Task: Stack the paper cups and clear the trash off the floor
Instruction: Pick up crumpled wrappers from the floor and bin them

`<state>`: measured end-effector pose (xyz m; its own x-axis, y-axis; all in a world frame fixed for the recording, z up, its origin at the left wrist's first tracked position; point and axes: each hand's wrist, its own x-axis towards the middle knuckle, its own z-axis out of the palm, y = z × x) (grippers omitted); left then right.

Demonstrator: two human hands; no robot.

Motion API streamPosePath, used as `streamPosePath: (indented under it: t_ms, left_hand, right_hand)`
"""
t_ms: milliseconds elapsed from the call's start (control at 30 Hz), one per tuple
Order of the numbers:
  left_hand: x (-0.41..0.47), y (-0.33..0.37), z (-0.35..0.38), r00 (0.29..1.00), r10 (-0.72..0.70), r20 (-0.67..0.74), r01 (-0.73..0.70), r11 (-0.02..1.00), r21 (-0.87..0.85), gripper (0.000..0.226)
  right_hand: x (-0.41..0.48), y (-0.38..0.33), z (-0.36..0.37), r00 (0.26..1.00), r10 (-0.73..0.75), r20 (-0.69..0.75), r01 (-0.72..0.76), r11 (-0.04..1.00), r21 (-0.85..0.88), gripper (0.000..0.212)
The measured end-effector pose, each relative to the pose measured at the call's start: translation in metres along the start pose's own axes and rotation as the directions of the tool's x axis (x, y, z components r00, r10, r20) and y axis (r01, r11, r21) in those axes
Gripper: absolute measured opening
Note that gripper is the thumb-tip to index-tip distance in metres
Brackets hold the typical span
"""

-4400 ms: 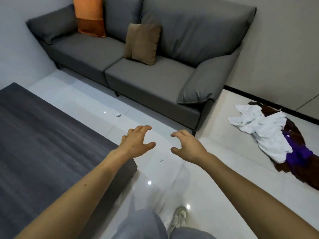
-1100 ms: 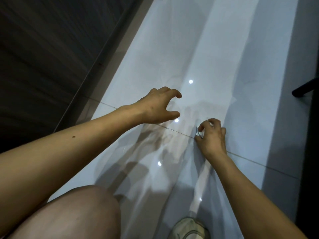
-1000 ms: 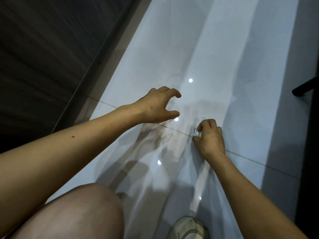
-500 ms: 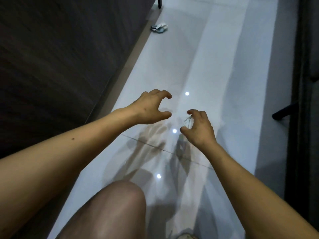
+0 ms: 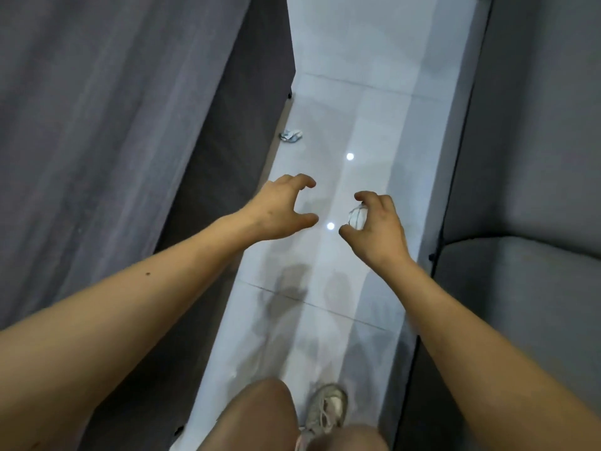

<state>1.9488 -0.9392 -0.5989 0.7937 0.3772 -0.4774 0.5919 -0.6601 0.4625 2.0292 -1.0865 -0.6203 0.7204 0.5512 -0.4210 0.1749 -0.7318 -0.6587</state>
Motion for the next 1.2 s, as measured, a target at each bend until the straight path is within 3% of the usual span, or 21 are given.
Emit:
streamPosePath:
  t_ms: [300, 600, 833, 1200]
  left_hand:
    - [0.092, 0.023, -0.123, 0.999, -0.049, -0.020, 0.048, 0.998, -0.042, 0.058]
    - [0.197, 0.004, -0.138, 0.989, -0.147, 0.026, 0.150, 0.974, -0.172, 0.061]
    - [0.285, -0.044, -0.098, 0.978, -0.209, -0.022, 0.203, 0.968, -0.150, 0.060]
    - [0.444, -0.159, 0.035, 0.964, -0.251, -0.086, 0.242, 0.965, -0.102, 0.062]
  right_hand:
    - [0.108, -0.105, -0.077, 0.999, 0.012, 0.033, -0.011, 0.999, -0.038, 0.053]
    - [0.217, -0.120, -0.072, 0.989, 0.045, 0.144, -0.035, 0.997, -0.071, 0.050]
    - [0.310, -0.075, -0.033, 0.969, -0.013, 0.246, 0.045, 0.991, -0.123, 0.050]
    - [0.476, 0.027, 0.053, 0.917, -0.207, 0.341, 0.277, 0.946, -0.170, 0.050]
